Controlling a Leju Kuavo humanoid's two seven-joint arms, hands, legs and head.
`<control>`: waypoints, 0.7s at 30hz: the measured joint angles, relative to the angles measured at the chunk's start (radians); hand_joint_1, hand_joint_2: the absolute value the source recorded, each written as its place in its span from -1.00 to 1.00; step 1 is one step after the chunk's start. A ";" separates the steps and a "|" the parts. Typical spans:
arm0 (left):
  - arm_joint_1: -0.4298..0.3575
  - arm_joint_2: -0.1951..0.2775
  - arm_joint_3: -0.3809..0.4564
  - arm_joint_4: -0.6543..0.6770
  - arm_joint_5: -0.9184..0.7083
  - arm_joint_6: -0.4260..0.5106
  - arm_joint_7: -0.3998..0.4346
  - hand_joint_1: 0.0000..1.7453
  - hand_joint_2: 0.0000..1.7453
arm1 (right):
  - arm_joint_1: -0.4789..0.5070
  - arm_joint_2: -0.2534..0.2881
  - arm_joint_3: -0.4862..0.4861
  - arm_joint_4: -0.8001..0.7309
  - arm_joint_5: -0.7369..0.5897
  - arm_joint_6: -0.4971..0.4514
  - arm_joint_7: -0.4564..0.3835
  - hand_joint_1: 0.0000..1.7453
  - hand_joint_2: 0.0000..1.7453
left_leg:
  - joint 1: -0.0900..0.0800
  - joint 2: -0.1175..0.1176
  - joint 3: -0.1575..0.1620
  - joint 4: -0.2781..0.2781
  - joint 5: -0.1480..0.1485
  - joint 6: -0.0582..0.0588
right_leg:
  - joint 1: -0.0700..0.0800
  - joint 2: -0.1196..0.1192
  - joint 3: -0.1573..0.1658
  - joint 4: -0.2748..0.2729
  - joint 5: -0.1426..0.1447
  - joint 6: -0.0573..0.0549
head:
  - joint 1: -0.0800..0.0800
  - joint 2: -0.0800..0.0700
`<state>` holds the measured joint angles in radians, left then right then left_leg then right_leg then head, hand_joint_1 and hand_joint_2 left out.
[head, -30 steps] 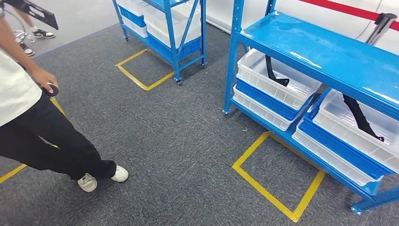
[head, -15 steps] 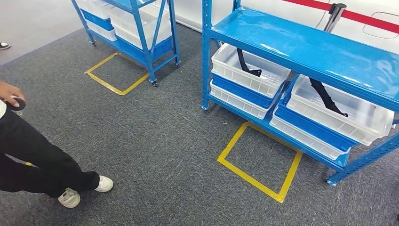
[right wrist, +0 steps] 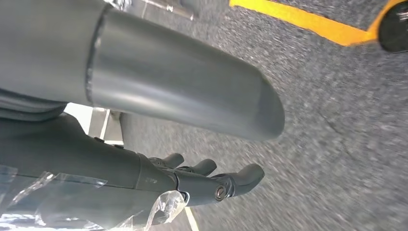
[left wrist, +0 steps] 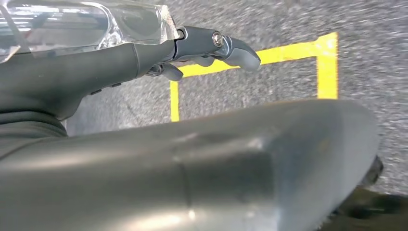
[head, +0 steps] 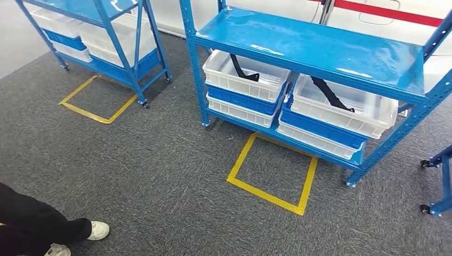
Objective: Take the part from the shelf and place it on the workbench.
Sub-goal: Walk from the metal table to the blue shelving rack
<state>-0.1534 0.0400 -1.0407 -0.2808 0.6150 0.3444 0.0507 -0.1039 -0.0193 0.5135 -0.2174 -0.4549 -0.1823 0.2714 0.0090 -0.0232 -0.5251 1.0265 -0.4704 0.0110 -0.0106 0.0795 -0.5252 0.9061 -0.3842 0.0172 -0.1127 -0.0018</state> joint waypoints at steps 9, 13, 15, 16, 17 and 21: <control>0.004 -0.007 0.000 0.000 0.004 0.030 0.000 -1.00 -1.00 | 0.007 -0.002 0.000 0.001 -0.004 0.002 0.000 -1.00 -1.00 | -0.003 0.029 0.050 -0.135 0.054 0.052 | -0.001 -0.052 -0.096 0.178 -0.100 0.040 | 0.005 0.000; 0.009 -0.010 -0.001 0.000 0.004 0.032 0.000 -1.00 -1.00 | 0.005 -0.001 0.001 0.001 -0.006 0.002 0.000 -1.00 -1.00 | -0.006 0.081 0.046 -0.133 0.054 0.052 | -0.004 -0.073 -0.142 0.305 -0.138 0.048 | 0.005 0.000; 0.006 -0.012 -0.002 0.000 0.004 0.032 -0.001 -1.00 -1.00 | 0.005 -0.003 0.001 0.001 -0.006 0.001 0.000 -1.00 -1.00 | -0.007 0.101 0.050 -0.133 0.052 0.049 | -0.003 -0.104 -0.057 0.160 -0.074 0.044 | 0.005 0.000; 0.005 -0.012 -0.002 0.000 0.004 0.032 -0.001 -1.00 -1.00 | 0.003 -0.004 0.001 0.001 -0.007 0.001 0.000 -1.00 -1.00 | -0.009 0.109 0.053 -0.132 0.049 0.044 | 0.001 -0.123 -0.018 0.088 -0.051 0.038 | 0.005 0.000; 0.005 -0.012 -0.003 0.000 0.004 0.032 -0.001 -1.00 -1.00 | 0.002 -0.004 0.001 0.001 -0.007 0.000 -0.001 -1.00 -1.00 | -0.012 0.118 0.054 -0.131 0.047 0.039 | 0.004 -0.137 0.007 0.040 -0.038 0.029 | 0.005 0.000; -0.001 -0.013 -0.006 0.000 0.004 0.033 -0.003 -1.00 -1.00 | 0.004 -0.004 0.001 0.001 -0.009 0.000 -0.003 -1.00 -1.00 | -0.013 0.139 0.055 -0.122 0.033 0.016 | 0.007 -0.111 0.012 0.010 -0.031 -0.002 | 0.005 0.000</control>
<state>-0.1539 0.0271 -1.0464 -0.2808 0.6191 0.3772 0.0480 -0.1000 -0.0234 0.5142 -0.2163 -0.4639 -0.1820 0.2680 -0.0035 0.1156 -0.4699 0.9045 -0.4373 0.0265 -0.0032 -0.0314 -0.5130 0.9165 -0.4156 0.0149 -0.1074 -0.0017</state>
